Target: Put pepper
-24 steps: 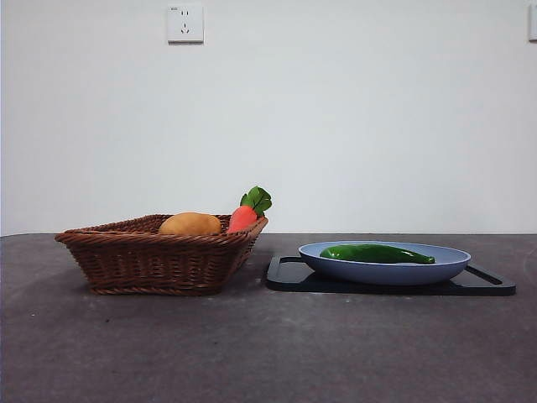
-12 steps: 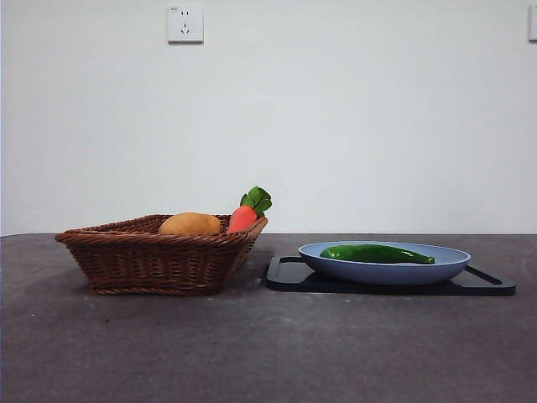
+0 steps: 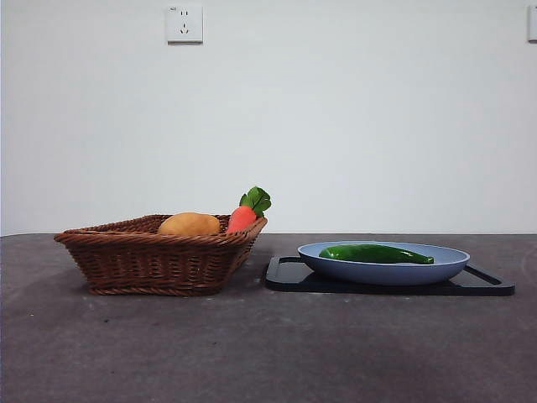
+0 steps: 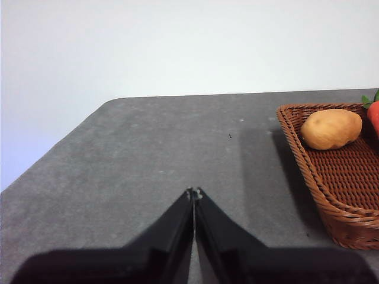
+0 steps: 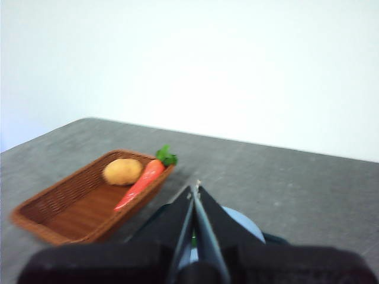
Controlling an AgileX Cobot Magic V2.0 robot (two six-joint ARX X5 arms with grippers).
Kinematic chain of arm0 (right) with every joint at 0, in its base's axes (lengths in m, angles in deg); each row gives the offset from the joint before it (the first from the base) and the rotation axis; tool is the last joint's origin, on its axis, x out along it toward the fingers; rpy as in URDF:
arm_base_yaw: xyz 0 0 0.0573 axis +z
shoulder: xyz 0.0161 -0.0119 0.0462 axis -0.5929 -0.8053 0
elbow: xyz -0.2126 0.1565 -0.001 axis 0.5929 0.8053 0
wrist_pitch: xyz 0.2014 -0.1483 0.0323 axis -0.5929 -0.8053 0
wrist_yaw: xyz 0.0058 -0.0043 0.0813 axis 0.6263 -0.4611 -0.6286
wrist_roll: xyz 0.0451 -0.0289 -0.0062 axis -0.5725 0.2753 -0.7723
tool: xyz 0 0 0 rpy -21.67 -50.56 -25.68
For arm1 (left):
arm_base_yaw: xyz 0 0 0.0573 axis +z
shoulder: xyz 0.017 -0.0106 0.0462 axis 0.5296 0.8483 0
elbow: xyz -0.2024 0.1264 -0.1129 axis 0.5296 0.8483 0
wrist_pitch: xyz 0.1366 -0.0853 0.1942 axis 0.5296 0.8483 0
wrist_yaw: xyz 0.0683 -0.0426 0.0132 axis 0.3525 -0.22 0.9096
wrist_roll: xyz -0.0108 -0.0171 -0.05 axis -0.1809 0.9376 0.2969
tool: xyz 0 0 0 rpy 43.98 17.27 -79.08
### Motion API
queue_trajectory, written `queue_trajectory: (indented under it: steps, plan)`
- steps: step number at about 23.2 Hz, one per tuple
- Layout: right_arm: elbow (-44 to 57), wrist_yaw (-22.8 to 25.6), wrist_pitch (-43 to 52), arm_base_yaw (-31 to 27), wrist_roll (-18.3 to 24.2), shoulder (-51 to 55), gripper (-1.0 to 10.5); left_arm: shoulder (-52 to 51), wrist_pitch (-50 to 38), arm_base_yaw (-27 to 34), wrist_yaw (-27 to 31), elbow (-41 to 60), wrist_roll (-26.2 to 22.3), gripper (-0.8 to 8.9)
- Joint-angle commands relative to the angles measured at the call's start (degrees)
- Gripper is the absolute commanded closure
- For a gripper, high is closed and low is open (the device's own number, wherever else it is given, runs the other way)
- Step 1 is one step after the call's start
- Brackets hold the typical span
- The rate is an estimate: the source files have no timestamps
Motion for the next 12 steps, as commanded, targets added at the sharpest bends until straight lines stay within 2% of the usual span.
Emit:
queue_trajectory:
  steps: [1,7,12]
  plan:
    - [8.66,2.54,6.03,-0.09,-2.29,4.15,9.4,-0.24,-0.46,0.17,-0.07,0.59,0.33,8.05]
    - [21.03,8.11,9.07,-0.09,-4.98,10.97,9.4,-0.24,-0.46,0.17,-0.07,0.59,0.33,8.05]
    - [26.69,9.35,9.03,-0.09,-6.45,14.56,9.4,-0.24,-0.46,0.17,-0.07,0.59,0.33,8.05]
